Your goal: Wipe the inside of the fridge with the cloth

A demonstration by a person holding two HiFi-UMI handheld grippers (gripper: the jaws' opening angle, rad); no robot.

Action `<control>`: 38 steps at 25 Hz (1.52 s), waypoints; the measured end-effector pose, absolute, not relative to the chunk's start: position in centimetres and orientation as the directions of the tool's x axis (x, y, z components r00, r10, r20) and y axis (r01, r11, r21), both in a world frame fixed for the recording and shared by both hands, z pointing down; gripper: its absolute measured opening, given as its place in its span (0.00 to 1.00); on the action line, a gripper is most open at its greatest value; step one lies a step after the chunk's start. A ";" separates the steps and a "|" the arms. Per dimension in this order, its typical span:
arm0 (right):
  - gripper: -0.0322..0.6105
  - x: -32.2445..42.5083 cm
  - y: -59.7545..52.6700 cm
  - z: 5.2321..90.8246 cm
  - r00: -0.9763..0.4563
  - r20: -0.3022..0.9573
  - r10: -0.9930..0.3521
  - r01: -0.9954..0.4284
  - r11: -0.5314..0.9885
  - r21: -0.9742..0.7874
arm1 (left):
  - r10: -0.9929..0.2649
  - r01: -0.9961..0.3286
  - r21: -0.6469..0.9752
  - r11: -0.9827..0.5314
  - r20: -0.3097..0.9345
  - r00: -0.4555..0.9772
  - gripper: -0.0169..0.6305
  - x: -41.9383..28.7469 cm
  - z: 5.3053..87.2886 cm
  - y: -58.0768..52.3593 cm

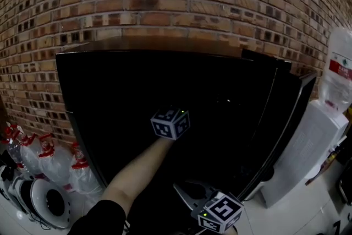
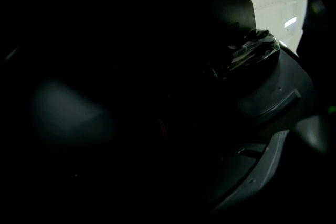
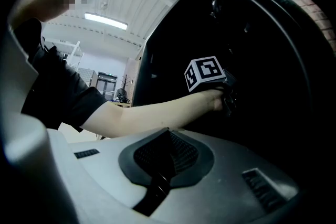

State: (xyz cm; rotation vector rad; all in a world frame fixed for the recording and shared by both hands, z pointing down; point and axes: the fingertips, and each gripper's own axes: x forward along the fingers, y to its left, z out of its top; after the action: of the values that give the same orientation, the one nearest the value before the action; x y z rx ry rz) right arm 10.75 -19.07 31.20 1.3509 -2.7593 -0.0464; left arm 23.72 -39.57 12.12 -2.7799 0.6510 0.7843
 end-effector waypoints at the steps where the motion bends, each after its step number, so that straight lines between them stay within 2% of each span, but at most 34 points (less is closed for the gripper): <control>1: 0.05 10.8 -19.1 31.1 -0.613 0.045 -0.789 -0.787 0.615 0.058 | -0.372 -0.467 -0.051 -0.883 -0.531 0.761 0.10 23.8 12.0 -40.0; 11: 0.05 10.9 -19.3 31.6 -0.604 0.053 -0.795 -0.793 0.606 0.058 | -0.511 -0.591 -0.014 -0.806 -0.489 0.708 0.10 24.8 12.8 -43.5; 15: 0.05 11.1 -19.2 31.8 -0.594 0.059 -0.802 -0.800 0.597 0.059 | -0.495 -0.558 0.014 -0.830 -0.481 0.724 0.10 23.6 13.2 -43.3; 20: 0.05 11.3 -19.4 31.8 -0.596 0.055 -0.801 -0.800 0.598 0.045 | -0.469 -0.488 0.123 -0.864 -0.548 0.693 0.10 20.0 13.4 -39.6; 23: 0.05 11.3 -19.1 32.0 -0.591 0.060 -0.805 -0.804 0.593 0.047 | -0.374 -0.417 0.051 -0.907 -0.552 0.746 0.10 19.6 14.4 -34.9; 26: 0.05 11.3 -18.6 31.9 -0.593 0.060 -0.803 -0.802 0.595 0.049 | -0.221 -0.269 -0.007 -0.963 -0.553 0.804 0.10 19.1 15.4 -29.9; 29: 0.05 11.2 -18.0 32.0 -0.600 0.065 -0.797 -0.796 0.603 0.042 | -0.014 -0.037 -0.029 -0.999 -0.577 0.816 0.10 17.9 16.2 -25.6; 31: 0.05 11.0 -17.8 32.5 -0.602 0.077 -0.794 -0.794 0.606 0.043 | 0.138 0.150 -0.029 -0.988 -0.596 0.791 0.10 17.1 16.4 -23.6; 33: 0.05 10.8 -17.7 32.7 -0.604 0.084 -0.793 -0.792 0.609 0.046 | 0.244 0.279 -0.033 -0.960 -0.591 0.769 0.10 16.9 16.6 -22.2; 35: 0.05 10.6 -17.6 32.8 -0.609 0.088 -0.788 -0.788 0.614 0.049 | 0.283 0.312 -0.047 -0.949 -0.562 0.777 0.10 17.6 16.9 -21.4; 38: 0.05 10.4 -17.4 32.9 -0.609 0.096 -0.787 -0.786 0.615 0.060 | 0.279 0.292 -0.058 -0.955 -0.510 0.814 0.10 19.4 17.6 -21.3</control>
State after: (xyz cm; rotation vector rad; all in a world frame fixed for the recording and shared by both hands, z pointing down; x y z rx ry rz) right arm 10.44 -17.44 32.88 1.3306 -2.7209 -0.0187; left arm 19.40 -21.28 17.56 -3.0135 -0.4744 0.8414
